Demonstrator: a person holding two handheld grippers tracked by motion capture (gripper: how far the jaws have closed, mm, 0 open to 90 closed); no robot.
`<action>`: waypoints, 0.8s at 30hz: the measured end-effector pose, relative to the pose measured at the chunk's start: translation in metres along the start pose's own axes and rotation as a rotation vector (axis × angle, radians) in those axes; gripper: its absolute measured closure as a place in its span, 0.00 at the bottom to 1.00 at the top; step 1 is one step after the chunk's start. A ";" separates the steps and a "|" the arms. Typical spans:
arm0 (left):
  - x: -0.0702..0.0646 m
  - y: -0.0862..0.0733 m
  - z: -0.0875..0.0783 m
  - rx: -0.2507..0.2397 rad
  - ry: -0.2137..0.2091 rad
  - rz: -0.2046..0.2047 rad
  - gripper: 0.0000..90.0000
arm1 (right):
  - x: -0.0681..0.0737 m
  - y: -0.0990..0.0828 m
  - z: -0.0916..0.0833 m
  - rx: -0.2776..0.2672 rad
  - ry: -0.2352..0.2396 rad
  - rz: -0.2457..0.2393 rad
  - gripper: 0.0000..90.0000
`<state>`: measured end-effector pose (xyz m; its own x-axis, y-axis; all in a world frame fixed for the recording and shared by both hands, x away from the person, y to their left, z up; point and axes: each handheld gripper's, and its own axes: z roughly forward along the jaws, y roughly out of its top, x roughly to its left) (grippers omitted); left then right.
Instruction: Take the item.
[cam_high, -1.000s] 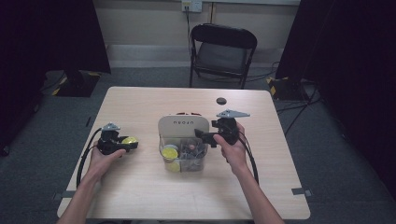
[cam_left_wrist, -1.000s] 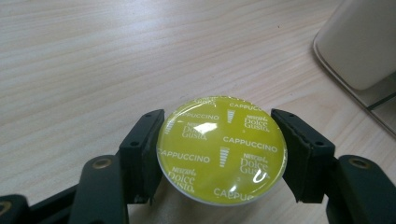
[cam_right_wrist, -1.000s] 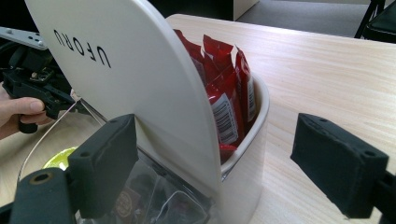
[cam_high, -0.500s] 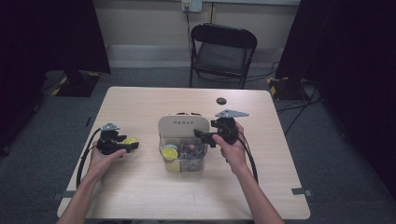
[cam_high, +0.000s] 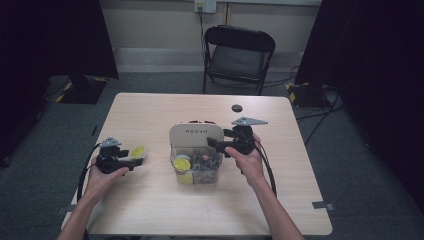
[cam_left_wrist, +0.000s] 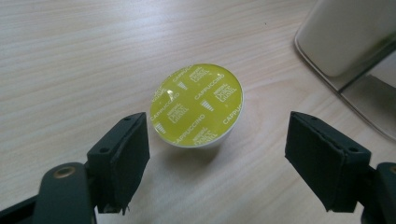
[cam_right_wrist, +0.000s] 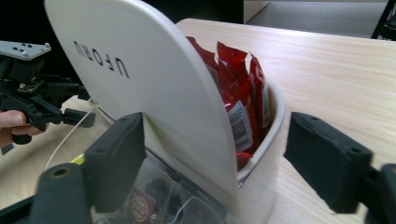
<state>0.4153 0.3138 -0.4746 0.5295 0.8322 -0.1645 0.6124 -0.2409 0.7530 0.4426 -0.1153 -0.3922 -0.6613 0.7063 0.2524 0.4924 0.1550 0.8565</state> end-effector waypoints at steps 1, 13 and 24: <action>-0.002 -0.002 -0.002 0.001 -0.002 0.002 0.24 | 0.000 0.000 0.000 0.000 0.004 -0.002 0.27; -0.014 -0.026 -0.006 0.069 0.013 0.033 0.27 | 0.002 0.003 -0.008 -0.037 0.031 -0.010 0.33; -0.023 -0.036 0.000 0.071 0.061 0.141 0.22 | 0.004 0.007 -0.012 -0.047 0.066 -0.019 0.44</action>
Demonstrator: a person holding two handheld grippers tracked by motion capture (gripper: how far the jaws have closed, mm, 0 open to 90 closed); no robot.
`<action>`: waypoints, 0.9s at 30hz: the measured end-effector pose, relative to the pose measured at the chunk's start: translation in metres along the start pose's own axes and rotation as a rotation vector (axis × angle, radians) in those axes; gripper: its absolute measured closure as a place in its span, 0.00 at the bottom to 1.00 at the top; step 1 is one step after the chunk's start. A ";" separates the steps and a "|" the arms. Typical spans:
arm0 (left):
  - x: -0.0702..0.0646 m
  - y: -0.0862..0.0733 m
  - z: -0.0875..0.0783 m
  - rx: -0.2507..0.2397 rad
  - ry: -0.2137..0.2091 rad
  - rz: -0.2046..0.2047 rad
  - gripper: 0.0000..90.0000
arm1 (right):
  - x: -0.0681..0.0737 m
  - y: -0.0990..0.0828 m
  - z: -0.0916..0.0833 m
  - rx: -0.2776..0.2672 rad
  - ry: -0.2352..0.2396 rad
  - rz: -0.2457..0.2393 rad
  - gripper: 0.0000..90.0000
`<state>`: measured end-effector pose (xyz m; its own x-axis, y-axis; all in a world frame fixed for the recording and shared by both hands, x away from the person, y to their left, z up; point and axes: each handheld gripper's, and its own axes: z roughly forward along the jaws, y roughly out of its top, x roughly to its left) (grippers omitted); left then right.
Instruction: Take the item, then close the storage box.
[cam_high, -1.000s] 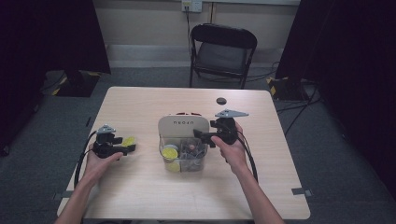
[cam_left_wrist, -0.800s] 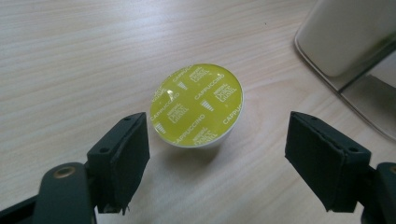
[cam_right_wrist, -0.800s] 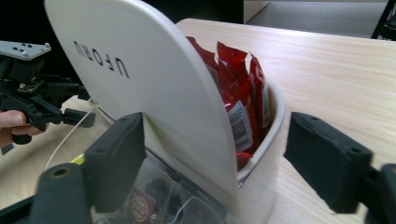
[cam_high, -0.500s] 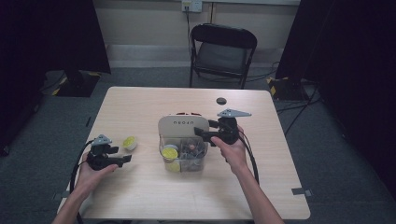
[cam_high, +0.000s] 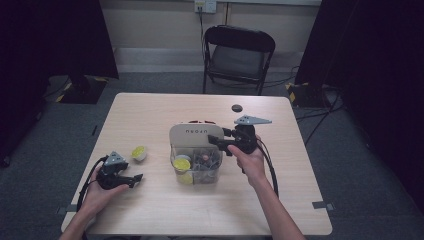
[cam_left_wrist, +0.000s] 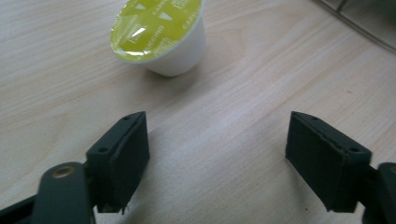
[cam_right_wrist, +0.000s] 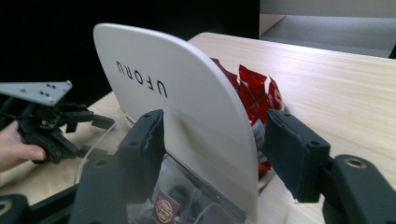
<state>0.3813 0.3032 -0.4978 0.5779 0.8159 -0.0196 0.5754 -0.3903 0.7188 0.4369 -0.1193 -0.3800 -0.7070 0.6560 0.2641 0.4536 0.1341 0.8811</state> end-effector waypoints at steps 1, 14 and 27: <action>-0.001 -0.001 0.001 -0.005 0.007 0.007 0.22 | 0.000 0.000 0.000 -0.001 0.010 0.003 0.44; -0.002 -0.004 0.002 -0.031 0.030 0.005 0.18 | 0.007 0.000 0.001 0.009 0.034 -0.010 0.46; -0.002 -0.004 0.002 -0.031 0.029 0.005 0.18 | 0.015 -0.003 -0.009 0.025 0.051 -0.018 0.45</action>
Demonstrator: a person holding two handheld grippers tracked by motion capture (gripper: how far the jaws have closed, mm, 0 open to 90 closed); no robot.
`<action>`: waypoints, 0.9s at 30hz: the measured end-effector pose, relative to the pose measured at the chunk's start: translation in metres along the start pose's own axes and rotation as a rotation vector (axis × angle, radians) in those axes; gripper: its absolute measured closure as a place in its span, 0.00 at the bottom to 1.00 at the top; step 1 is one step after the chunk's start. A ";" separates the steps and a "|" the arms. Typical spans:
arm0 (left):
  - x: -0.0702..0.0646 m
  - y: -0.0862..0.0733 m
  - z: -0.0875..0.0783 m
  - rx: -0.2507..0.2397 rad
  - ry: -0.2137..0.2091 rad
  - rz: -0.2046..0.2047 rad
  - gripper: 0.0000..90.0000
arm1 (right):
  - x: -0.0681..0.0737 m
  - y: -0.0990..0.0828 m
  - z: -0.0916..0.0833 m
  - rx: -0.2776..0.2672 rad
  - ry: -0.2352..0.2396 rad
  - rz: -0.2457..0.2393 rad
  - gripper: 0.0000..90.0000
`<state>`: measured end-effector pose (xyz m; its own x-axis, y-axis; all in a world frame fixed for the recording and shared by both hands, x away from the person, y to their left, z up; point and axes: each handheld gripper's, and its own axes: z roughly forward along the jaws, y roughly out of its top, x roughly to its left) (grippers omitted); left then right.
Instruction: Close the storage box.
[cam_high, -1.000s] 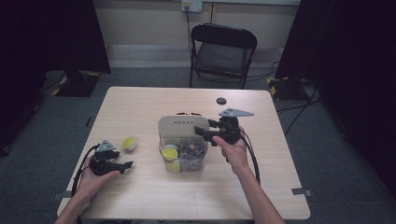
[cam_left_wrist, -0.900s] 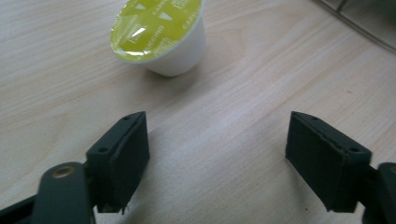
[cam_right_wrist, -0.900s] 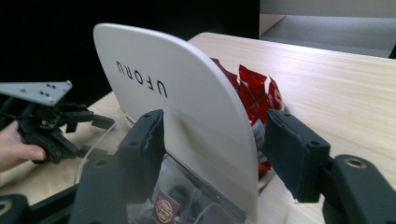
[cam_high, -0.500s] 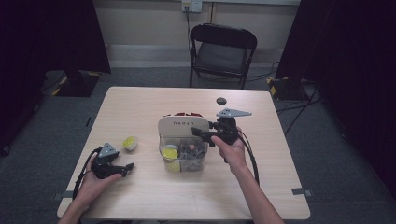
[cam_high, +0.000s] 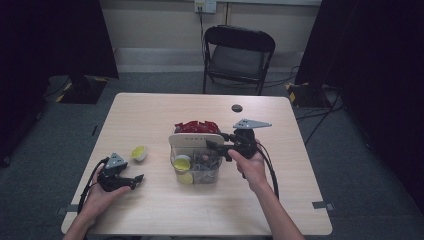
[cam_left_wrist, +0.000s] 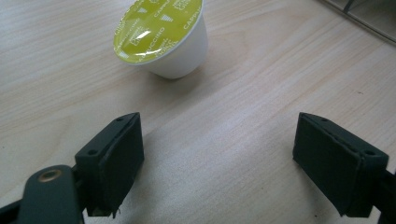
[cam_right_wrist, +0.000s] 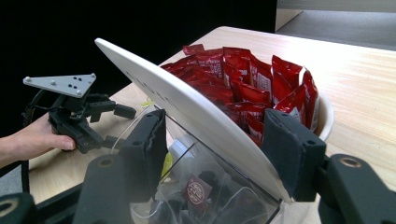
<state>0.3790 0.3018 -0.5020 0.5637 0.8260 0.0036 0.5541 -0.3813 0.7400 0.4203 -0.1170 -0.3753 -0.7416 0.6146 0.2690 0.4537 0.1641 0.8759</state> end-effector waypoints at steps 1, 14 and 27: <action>0.000 0.000 0.000 0.000 0.000 0.000 0.18 | 0.000 0.000 0.000 0.000 0.001 0.000 0.45; 0.000 0.000 0.000 0.000 -0.001 0.000 0.18 | 0.007 -0.005 -0.003 0.008 0.013 0.000 0.41; 0.000 0.000 0.000 0.000 -0.001 -0.001 0.18 | 0.011 -0.015 -0.012 0.024 -0.022 -0.002 0.27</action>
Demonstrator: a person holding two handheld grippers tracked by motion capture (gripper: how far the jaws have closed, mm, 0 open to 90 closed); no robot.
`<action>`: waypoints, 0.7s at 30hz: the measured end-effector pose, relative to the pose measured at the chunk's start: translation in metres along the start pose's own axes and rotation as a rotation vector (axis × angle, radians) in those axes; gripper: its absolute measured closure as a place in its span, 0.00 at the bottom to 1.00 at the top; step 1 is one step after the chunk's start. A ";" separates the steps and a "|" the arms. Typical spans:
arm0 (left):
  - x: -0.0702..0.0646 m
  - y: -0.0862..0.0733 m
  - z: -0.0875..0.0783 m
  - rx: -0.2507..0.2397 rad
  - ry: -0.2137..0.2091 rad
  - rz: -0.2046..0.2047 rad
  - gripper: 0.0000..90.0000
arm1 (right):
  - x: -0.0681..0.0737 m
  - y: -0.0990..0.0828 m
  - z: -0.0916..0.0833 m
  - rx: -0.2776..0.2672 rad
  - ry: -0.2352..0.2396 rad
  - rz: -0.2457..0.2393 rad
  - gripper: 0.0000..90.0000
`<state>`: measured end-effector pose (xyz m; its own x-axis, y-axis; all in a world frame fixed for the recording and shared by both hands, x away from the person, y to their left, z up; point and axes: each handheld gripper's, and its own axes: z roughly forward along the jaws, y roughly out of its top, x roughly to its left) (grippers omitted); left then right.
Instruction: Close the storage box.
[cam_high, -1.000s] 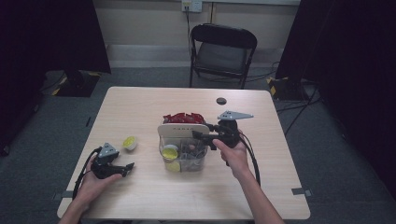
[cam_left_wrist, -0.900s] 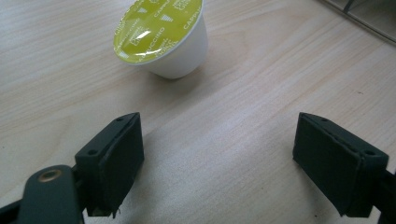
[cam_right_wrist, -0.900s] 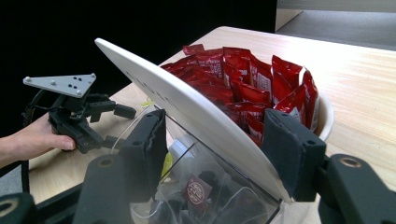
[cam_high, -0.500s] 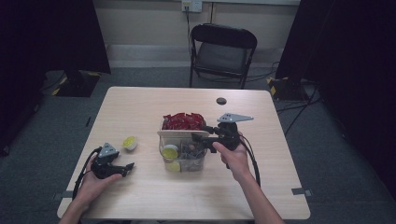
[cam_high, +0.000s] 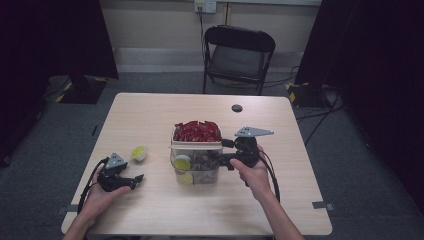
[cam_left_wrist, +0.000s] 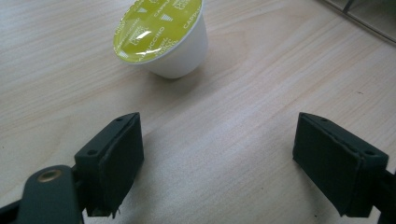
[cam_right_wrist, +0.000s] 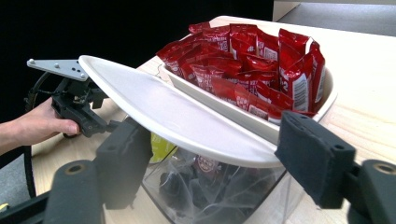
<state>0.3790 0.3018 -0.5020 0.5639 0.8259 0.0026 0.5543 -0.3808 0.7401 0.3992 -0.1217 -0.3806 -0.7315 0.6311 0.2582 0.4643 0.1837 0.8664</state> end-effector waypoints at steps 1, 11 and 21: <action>0.000 0.000 0.000 0.000 0.000 0.000 0.18 | 0.000 -0.001 -0.001 0.002 -0.004 -0.003 0.25; 0.001 0.000 0.000 0.000 -0.004 -0.001 0.17 | 0.000 -0.008 -0.003 0.008 -0.032 0.016 0.18; 0.001 0.000 0.000 0.000 -0.005 0.002 0.17 | 0.005 -0.016 -0.003 0.007 -0.029 0.014 0.17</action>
<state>0.3799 0.3022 -0.5020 0.5681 0.8230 0.0007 0.5535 -0.3827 0.7397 0.3866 -0.1242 -0.3919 -0.7102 0.6549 0.2582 0.4782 0.1795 0.8597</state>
